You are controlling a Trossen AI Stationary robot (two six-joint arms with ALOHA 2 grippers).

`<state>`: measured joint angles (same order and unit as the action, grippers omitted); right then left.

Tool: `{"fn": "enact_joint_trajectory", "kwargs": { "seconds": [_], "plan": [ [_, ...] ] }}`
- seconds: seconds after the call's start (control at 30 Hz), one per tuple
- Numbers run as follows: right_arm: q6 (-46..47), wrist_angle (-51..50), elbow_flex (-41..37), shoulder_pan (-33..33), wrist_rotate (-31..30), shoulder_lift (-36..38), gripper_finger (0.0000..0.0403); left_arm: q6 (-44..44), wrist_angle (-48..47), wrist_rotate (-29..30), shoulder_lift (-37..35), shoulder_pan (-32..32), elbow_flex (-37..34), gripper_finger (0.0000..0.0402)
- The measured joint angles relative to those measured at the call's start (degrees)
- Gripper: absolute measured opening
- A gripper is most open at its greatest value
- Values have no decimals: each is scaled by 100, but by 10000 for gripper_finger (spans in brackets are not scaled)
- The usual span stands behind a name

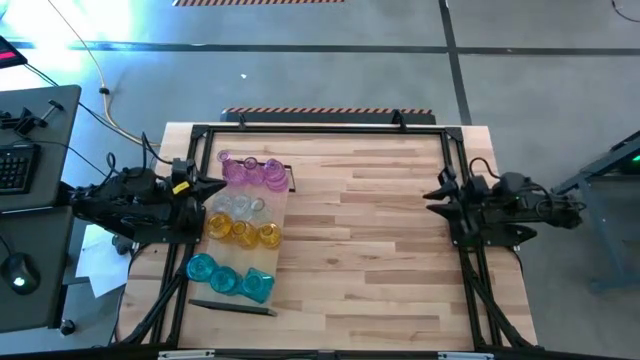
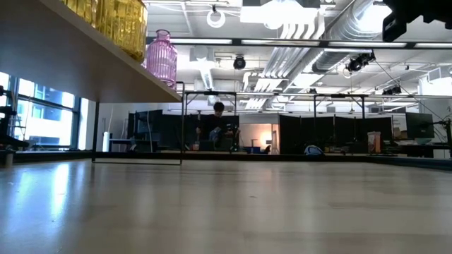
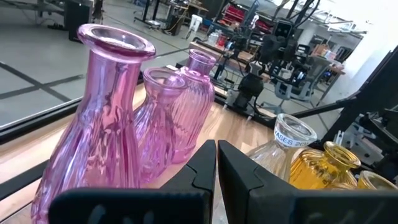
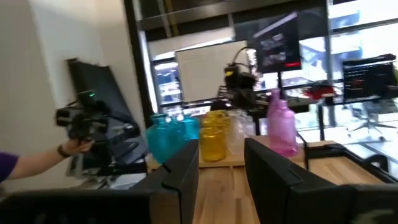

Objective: Sort vases onto shelf
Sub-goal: Adjust the blue flower vase on the shelf

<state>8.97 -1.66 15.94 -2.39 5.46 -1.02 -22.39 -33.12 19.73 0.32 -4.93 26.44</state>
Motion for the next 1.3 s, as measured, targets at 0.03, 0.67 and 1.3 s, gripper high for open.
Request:
{"fn": "enact_joint_trajectory", "kwargs": {
  "seconds": [0.03, 0.67, 1.3],
  "plan": [
    [-5, -11, 0, 0, 94, 0, 113, 0, -12, 3, 0, 0, 0, 10],
    [-96, -348, 2, -2, 357, 0, 113, -89, 1037, -568, -2, 0, -835, 10],
    [-110, -972, 4, -2, 159, 0, 113, 308, 258, -593, -2, 2, 79, 10]
  ]
}}
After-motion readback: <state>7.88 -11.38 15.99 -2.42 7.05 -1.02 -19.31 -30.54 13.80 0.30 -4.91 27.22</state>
